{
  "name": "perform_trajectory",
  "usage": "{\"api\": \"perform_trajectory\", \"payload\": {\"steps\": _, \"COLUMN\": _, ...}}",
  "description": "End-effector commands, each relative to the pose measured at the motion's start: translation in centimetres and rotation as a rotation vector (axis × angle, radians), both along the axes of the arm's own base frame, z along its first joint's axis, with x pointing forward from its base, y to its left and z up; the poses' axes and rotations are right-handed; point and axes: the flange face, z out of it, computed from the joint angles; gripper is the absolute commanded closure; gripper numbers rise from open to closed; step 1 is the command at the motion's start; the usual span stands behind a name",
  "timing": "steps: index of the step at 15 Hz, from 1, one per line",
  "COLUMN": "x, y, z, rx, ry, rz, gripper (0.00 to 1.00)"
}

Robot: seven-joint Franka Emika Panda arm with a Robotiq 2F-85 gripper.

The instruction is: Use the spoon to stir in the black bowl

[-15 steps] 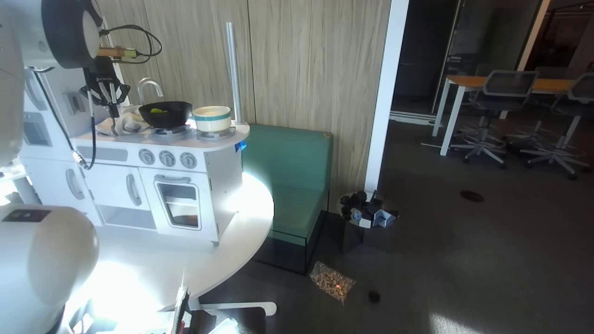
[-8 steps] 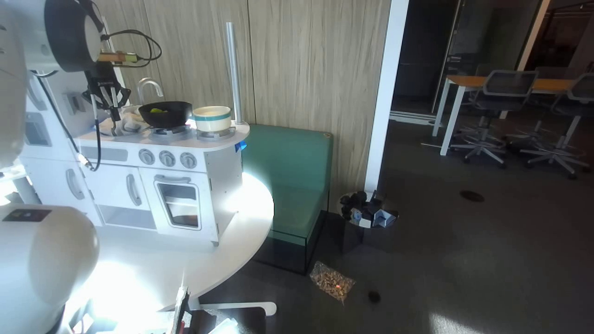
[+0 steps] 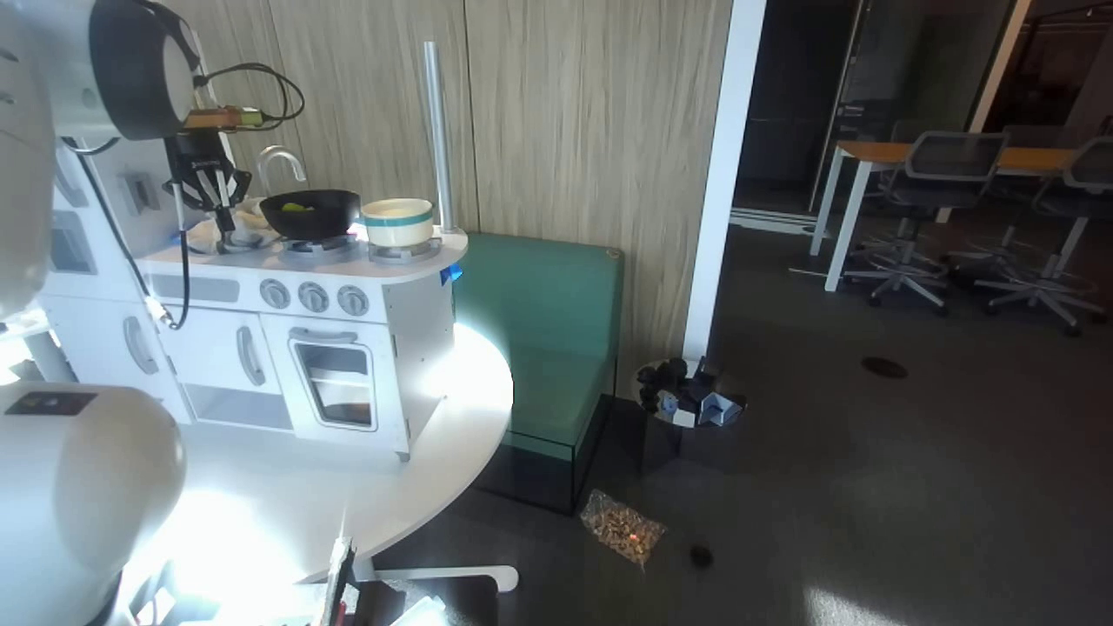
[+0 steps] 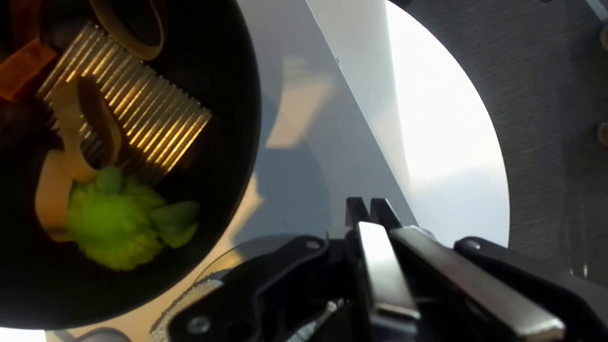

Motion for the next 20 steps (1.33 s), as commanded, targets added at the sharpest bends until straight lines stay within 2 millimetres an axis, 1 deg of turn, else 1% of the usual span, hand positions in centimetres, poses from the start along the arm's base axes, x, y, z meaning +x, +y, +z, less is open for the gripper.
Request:
{"api": "perform_trajectory", "payload": {"steps": 1, "x": 0.4, "y": 0.3, "z": 0.3, "rx": 0.000, "ry": -0.047, "rz": -0.011, "gripper": 0.61}}
{"api": "perform_trajectory", "payload": {"steps": 2, "x": 0.5, "y": 0.3, "z": 0.4, "rx": 0.006, "ry": -0.052, "rz": -0.016, "gripper": 0.54}}
{"api": "perform_trajectory", "payload": {"steps": 3, "x": 0.5, "y": 0.3, "z": 0.6, "rx": 0.009, "ry": -0.061, "rz": -0.022, "gripper": 0.45}}
{"api": "perform_trajectory", "payload": {"steps": 5, "x": 0.5, "y": 0.4, "z": 1.5, "rx": 0.016, "ry": -0.079, "rz": -0.035, "gripper": 0.32}}
{"api": "perform_trajectory", "payload": {"steps": 7, "x": 0.2, "y": 0.5, "z": 3.1, "rx": 0.013, "ry": -0.107, "rz": -0.074, "gripper": 0.17}}
{"api": "perform_trajectory", "payload": {"steps": 8, "x": -0.2, "y": 0.4, "z": 4.4, "rx": 0.012, "ry": -0.121, "rz": -0.117, "gripper": 0.08}}
{"api": "perform_trajectory", "payload": {"steps": 9, "x": -0.4, "y": 0.3, "z": 5.6, "rx": 0.014, "ry": -0.144, "rz": -0.140, "gripper": 0.02}}
{"api": "perform_trajectory", "payload": {"steps": 10, "x": -0.7, "y": 0.0, "z": 7.2, "rx": 0.020, "ry": -0.174, "rz": -0.179, "gripper": 0.00}}
{"api": "perform_trajectory", "payload": {"steps": 12, "x": -1.0, "y": -1.1, "z": 10.6, "rx": 0.034, "ry": -0.246, "rz": -0.258, "gripper": 0.00}}
{"api": "perform_trajectory", "payload": {"steps": 14, "x": -1.4, "y": -3.0, "z": 14.2, "rx": 0.059, "ry": -0.306, "rz": -0.353, "gripper": 0.00}}
{"api": "perform_trajectory", "payload": {"steps": 16, "x": -2.0, "y": -5.8, "z": 17.4, "rx": 0.077, "ry": -0.354, "rz": -0.452, "gripper": 0.00}}
{"api": "perform_trajectory", "payload": {"steps": 17, "x": -2.1, "y": -7.1, "z": 18.5, "rx": 0.082, "ry": -0.377, "rz": -0.501, "gripper": 0.00}}
{"api": "perform_trajectory", "payload": {"steps": 18, "x": -2.4, "y": -8.8, "z": 19.3, "rx": 0.079, "ry": -0.385, "rz": -0.559, "gripper": 0.00}}
{"api": "perform_trajectory", "payload": {"steps": 20, "x": -2.5, "y": -11.5, "z": 20.2, "rx": 0.089, "ry": -0.386, "rz": -0.643, "gripper": 0.00}}
